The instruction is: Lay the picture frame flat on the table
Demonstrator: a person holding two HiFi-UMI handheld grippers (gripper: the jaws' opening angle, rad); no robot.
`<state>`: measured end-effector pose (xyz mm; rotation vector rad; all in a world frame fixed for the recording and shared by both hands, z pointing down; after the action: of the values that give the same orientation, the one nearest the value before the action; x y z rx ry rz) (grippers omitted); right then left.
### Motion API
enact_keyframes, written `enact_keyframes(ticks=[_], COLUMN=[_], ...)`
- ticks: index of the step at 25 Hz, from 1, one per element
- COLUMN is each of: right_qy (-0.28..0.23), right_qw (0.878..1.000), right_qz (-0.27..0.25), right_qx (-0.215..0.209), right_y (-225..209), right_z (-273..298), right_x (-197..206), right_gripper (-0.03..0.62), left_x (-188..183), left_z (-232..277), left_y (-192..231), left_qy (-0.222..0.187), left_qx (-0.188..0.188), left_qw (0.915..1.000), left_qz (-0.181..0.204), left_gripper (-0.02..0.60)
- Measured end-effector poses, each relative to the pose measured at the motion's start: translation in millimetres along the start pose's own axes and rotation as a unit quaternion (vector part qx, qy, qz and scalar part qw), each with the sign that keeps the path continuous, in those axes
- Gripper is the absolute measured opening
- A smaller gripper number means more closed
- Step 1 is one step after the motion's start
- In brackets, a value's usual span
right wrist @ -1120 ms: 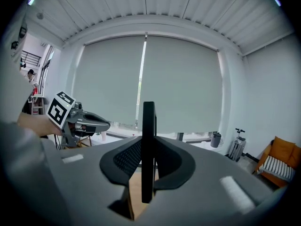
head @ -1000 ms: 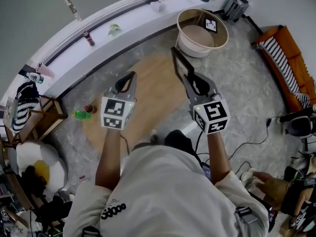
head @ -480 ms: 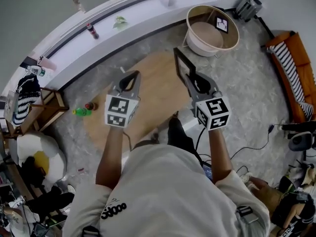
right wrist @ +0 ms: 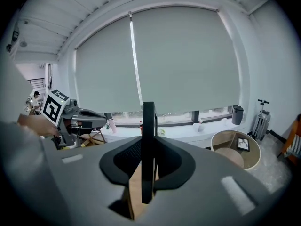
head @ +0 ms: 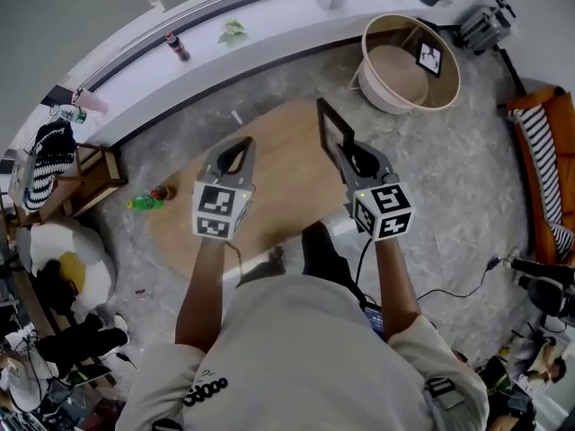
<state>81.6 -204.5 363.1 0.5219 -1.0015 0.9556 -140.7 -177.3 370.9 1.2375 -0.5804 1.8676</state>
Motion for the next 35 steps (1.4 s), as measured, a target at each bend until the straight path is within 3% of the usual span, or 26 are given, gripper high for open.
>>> enact_keyframes(ticks=[5,14,21,25,31,35], right_qy=[0.030,0.106,0.154,0.176,0.221,0.261], right_qw=[0.999,0.989,0.980,0.974,0.959,0.942], right_qz=[0.020,0.091,0.101,0.102,0.143,0.178], right_qx=[-0.024,-0.053,-0.077,-0.099,-0.107,-0.115], right_y=[-25,-66,-77,-79,-83,-89], right_z=[43,113,164,182,209,230], right_x=[21,85,145,174,215,244], right_gripper=[0.072,0.072,0.072,0.072,0.072,0.072], left_x=[14,49,81,107,144,165], left_z=[31,97,140,162,177,185], left_y=[14,22,40,42,43,38], left_qy=[0.014,0.051,0.071,0.081,0.099,0.118], left_qx=[-0.024,-0.026,-0.028,-0.037,-0.049,-0.047], left_qw=[0.9993,0.9965,0.9945,0.9914,0.9849,0.9813], left_qz=[-0.025,-0.061,-0.071,-0.096,-0.134,-0.145], left_gripper=[0.009,0.009,0.009,0.009,0.009,0.009])
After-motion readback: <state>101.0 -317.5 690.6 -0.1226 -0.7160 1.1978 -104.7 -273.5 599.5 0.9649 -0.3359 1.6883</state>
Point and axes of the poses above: the fingertips, and each gripper's own axes: z forward along the fingers, y to its left, x out of its underside, the point moved 5 cm from there along -z, backward along the fingers, and after that the axes turned 12 degrees about x, right-handed, at the moved point
